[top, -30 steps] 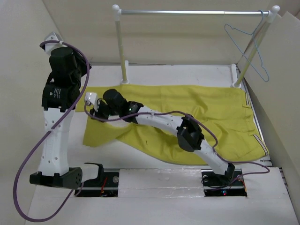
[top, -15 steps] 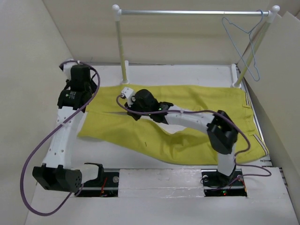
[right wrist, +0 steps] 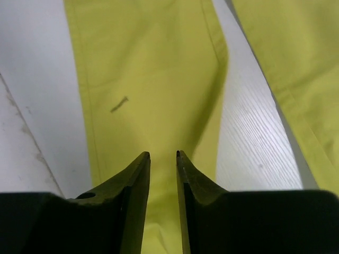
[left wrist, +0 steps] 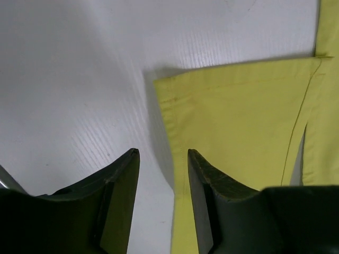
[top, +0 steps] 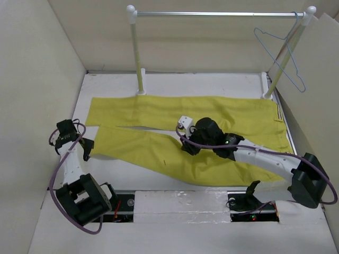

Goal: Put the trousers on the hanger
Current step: Flatten out the trousers at the center of the board.

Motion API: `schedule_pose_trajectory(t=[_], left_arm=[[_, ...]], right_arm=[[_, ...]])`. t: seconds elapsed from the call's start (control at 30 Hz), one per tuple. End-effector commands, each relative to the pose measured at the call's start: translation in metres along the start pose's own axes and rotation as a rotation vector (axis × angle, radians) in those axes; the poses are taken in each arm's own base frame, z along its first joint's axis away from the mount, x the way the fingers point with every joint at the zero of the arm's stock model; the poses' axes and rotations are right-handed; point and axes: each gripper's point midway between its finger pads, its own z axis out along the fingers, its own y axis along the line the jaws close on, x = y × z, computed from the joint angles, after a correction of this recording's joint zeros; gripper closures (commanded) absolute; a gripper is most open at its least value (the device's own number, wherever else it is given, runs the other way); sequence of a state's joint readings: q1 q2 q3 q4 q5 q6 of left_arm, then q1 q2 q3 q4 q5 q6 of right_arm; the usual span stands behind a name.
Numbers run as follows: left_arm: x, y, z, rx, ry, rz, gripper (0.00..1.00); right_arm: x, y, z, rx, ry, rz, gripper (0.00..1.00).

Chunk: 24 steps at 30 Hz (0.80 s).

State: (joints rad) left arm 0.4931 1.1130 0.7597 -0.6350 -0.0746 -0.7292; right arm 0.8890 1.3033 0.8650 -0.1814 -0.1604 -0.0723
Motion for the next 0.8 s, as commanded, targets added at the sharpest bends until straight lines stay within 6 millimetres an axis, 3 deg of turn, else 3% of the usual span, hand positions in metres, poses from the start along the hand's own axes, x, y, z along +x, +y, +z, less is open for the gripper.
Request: schedule_pose_trajectory(t=[0.0, 0.1, 0.13, 0.33, 0.4, 0.5, 0.53, 0.6, 0.67, 0.73, 0.77], left_arm=[[0.004, -0.012, 0.005, 0.064, 0.043, -0.074, 0.61], [0.006, -0.014, 0.018, 0.045, 0.062, -0.125, 0.50], [0.012, -0.013, 0.027, 0.035, 0.083, -0.131, 0.42], [0.014, -0.036, 0.047, 0.153, 0.092, -0.165, 0.40], [0.018, -0.036, 0.054, 0.165, 0.101, -0.172, 0.45], [0.029, -0.032, 0.066, 0.143, 0.139, -0.192, 0.62], [0.030, -0.029, 0.070, 0.127, 0.144, -0.198, 0.81], [0.026, -0.029, 0.073, 0.123, 0.125, -0.193, 0.97], [0.013, -0.036, 0.066, 0.137, 0.091, -0.172, 1.00], [-0.001, -0.045, 0.049, 0.166, 0.038, -0.149, 1.00], [-0.018, -0.055, 0.035, 0.197, -0.012, -0.129, 1.00]], right_arm=[[-0.004, -0.014, -0.016, -0.019, -0.045, 0.029, 0.67], [-0.001, -0.016, -0.022, -0.047, -0.059, 0.026, 0.65], [0.000, -0.021, -0.024, -0.044, -0.063, 0.028, 0.65], [0.008, -0.020, -0.022, -0.096, -0.055, 0.019, 0.65], [0.009, -0.022, -0.021, -0.100, -0.055, 0.027, 0.65], [0.004, -0.027, -0.021, -0.089, -0.057, 0.029, 0.65], [0.005, -0.028, -0.022, -0.087, -0.051, 0.030, 0.65], [0.007, -0.037, -0.027, -0.061, -0.043, 0.050, 0.65], [0.007, -0.043, -0.032, -0.040, -0.042, 0.062, 0.64], [0.014, -0.051, -0.037, -0.010, -0.012, 0.088, 0.59], [0.015, -0.052, -0.039, 0.001, 0.000, 0.094, 0.57]])
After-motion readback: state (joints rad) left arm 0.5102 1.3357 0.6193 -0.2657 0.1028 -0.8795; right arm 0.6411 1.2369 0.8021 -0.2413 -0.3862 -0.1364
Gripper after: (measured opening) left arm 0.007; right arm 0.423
